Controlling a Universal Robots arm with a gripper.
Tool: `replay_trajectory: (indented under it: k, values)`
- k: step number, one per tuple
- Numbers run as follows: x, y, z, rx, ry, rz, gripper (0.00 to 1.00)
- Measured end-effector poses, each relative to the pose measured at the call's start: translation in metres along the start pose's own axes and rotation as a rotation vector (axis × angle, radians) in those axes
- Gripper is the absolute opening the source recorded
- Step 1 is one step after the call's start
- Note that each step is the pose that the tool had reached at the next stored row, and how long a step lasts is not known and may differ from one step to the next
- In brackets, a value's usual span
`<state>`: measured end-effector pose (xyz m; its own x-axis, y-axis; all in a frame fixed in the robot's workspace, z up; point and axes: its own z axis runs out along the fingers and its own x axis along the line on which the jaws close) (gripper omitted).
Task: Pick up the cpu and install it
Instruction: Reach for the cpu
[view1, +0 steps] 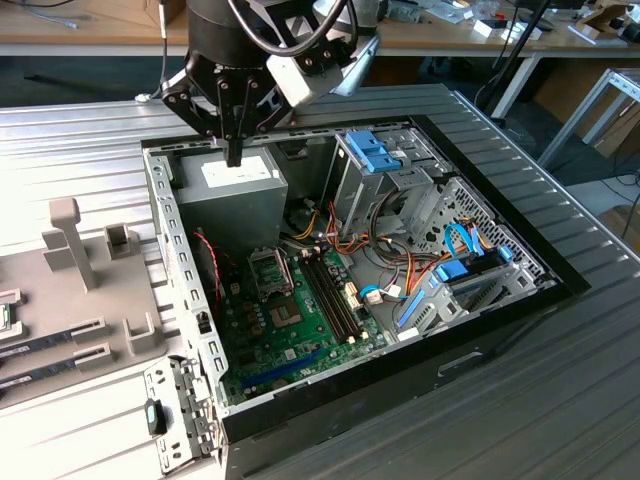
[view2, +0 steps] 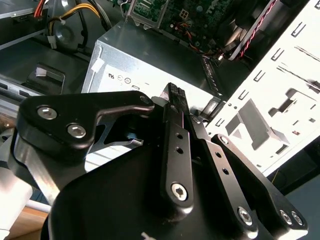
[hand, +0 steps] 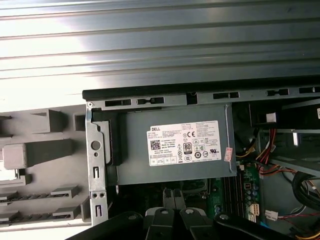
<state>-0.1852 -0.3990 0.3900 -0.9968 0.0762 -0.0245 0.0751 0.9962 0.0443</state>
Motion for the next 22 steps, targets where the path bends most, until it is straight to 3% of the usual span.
replay_trajectory:
  k: [22]
  values:
    - [0.0109, -0.0008, 0.0004, -0.0001, 0.0, 0.0, 0.11]
